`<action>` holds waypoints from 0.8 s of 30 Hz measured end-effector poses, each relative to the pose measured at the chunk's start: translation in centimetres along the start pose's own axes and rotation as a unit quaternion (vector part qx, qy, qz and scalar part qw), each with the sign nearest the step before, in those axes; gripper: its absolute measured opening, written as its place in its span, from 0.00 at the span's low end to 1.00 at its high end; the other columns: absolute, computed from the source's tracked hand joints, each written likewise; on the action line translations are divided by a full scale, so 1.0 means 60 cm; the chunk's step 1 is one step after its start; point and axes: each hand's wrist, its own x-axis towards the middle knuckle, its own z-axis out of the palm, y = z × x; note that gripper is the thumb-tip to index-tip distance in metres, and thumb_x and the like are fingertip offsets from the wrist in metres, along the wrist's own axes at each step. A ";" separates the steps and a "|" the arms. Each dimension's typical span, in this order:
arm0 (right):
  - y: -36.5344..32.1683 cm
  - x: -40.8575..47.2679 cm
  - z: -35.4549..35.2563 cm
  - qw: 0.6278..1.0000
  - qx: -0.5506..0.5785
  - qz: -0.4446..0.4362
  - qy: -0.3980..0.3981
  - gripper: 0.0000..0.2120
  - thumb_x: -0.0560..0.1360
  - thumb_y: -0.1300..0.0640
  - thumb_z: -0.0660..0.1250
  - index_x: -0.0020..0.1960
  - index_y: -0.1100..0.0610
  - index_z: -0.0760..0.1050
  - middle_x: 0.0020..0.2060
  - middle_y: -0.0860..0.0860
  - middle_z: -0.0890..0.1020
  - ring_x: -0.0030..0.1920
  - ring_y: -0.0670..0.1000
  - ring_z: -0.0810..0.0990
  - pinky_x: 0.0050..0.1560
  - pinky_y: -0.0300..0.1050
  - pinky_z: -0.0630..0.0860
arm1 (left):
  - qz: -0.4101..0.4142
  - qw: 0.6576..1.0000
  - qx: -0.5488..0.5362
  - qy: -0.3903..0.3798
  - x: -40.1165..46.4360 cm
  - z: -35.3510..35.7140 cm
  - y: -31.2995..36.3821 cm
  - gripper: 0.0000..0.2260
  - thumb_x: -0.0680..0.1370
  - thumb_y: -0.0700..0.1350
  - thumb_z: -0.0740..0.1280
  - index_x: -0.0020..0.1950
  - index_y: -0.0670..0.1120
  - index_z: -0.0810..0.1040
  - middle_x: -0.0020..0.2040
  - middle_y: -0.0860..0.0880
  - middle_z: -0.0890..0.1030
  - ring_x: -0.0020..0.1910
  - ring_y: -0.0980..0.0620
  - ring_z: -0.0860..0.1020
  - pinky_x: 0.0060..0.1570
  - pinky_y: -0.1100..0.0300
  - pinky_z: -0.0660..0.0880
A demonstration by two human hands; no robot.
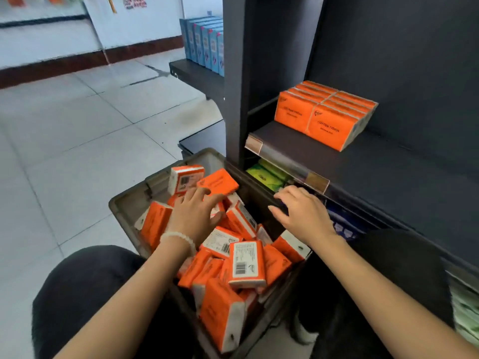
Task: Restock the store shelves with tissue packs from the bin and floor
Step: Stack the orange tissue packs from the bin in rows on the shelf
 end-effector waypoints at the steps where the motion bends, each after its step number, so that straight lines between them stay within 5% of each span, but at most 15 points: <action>1: -0.012 -0.004 0.012 1.000 0.007 -0.002 -0.014 0.18 0.77 0.46 0.63 0.61 0.55 0.76 0.57 0.51 0.78 0.59 0.53 0.74 0.54 0.48 0.72 | -0.021 1.000 -0.001 -0.010 -0.022 0.010 -0.016 0.18 0.71 0.51 0.72 0.60 0.51 0.79 0.55 0.42 0.79 0.56 0.38 0.76 0.49 0.45 0.75; 6: -0.035 -0.011 0.070 0.997 0.035 -0.009 -0.068 0.20 0.78 0.44 0.60 0.66 0.53 0.72 0.60 0.48 0.75 0.60 0.49 0.73 0.55 0.44 0.71 | -0.120 0.992 0.004 -0.047 -0.077 0.043 -0.070 0.21 0.77 0.57 0.61 0.70 0.54 0.69 0.67 0.48 0.72 0.67 0.45 0.68 0.61 0.48 0.69; 13: -0.054 0.045 0.145 0.991 0.063 0.049 -0.106 0.24 0.76 0.42 0.61 0.68 0.53 0.67 0.62 0.50 0.74 0.62 0.50 0.73 0.54 0.46 0.74 | -0.227 0.971 0.015 -0.068 -0.068 0.077 -0.119 0.27 0.76 0.61 0.61 0.72 0.51 0.60 0.68 0.49 0.71 0.68 0.46 0.67 0.61 0.48 0.69; 24: -0.071 0.123 0.282 0.969 0.084 0.125 -0.196 0.29 0.72 0.44 0.70 0.68 0.53 0.66 0.60 0.51 0.73 0.60 0.53 0.73 0.53 0.49 0.73 | -0.250 0.962 -0.003 -0.111 0.003 0.171 -0.187 0.27 0.78 0.58 0.61 0.74 0.53 0.58 0.71 0.47 0.66 0.69 0.44 0.65 0.63 0.47 0.68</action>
